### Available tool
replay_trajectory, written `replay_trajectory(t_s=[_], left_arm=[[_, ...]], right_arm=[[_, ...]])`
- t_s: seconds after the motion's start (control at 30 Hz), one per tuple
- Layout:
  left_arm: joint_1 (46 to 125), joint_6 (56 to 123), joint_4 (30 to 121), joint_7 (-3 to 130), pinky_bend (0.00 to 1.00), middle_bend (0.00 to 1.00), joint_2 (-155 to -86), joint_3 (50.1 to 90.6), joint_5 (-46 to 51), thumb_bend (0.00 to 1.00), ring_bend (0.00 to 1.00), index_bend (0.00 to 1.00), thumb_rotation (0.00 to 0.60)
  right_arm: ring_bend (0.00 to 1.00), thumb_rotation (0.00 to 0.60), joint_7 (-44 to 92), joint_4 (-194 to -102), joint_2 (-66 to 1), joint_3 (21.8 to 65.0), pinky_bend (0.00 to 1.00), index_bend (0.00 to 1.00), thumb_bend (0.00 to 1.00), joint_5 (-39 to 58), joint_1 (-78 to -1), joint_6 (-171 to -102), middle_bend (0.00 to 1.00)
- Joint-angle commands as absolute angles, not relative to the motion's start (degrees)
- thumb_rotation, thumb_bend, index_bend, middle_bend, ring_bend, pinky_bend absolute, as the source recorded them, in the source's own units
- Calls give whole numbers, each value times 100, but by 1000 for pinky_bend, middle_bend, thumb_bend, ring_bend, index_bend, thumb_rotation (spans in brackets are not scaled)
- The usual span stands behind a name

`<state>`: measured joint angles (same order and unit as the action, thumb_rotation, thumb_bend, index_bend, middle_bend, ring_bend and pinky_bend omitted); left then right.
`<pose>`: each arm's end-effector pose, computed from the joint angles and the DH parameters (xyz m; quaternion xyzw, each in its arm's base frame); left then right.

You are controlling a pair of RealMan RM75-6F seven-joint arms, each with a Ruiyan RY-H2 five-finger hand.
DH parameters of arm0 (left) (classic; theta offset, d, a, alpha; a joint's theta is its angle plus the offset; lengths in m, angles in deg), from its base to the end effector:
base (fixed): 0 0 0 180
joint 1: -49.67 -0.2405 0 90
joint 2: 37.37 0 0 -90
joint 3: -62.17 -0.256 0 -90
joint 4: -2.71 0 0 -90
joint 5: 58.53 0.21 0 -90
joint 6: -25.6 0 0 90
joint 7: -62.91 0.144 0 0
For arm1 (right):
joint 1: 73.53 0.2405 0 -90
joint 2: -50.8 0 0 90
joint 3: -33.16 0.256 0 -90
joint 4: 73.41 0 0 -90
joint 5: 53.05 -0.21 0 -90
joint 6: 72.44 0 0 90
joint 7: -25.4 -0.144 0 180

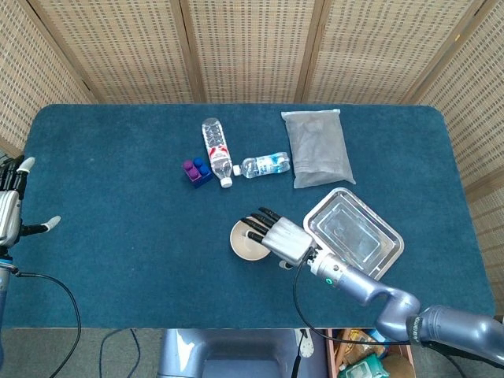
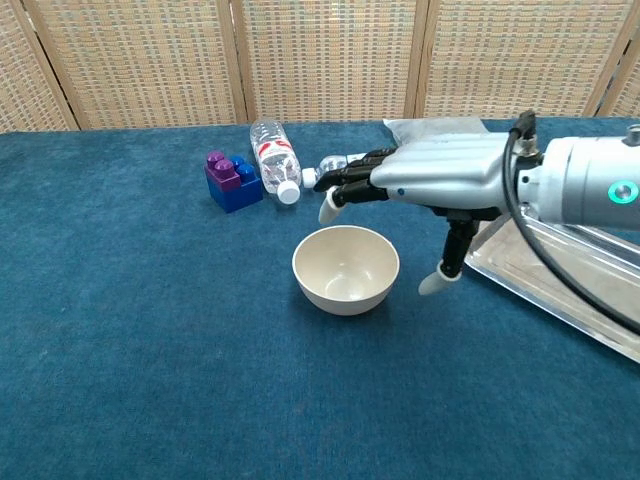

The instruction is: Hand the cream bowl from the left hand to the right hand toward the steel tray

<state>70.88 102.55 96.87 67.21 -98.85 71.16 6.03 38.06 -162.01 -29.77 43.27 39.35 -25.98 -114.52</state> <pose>-0.2848 0.2860 0.1867 -0.5516 -0.3879 -0.3934 0.6249 -0.0945 -0.3263 -0.0080 0.8796 -0.1724 0.3497 0.2724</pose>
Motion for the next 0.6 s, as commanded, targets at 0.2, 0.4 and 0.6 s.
replay_trajectory(t_s=[0.2,0.4,0.6], left_arm=[[7063,10120,9695,6741,0,0,-9885,7170,618,0,0,0,600],[7029,10077,9703,6736,0,0,-9876,7219,629,0,0,0,600],[7006,10034,9716,6737,0,0,-9882,7241,677,0,0,0,600]], right_arm=[[0,600,4131,-15805,-3466,4218,0,315,27,3660,-2456,-11487,0],[0,600,4014,-15599,-3619,4005,0,340,86,3661,-2494,-11648,0],[0,600,3867,-15240,-3824,3829,0,361,119,3849,-2483,-11884,0]])
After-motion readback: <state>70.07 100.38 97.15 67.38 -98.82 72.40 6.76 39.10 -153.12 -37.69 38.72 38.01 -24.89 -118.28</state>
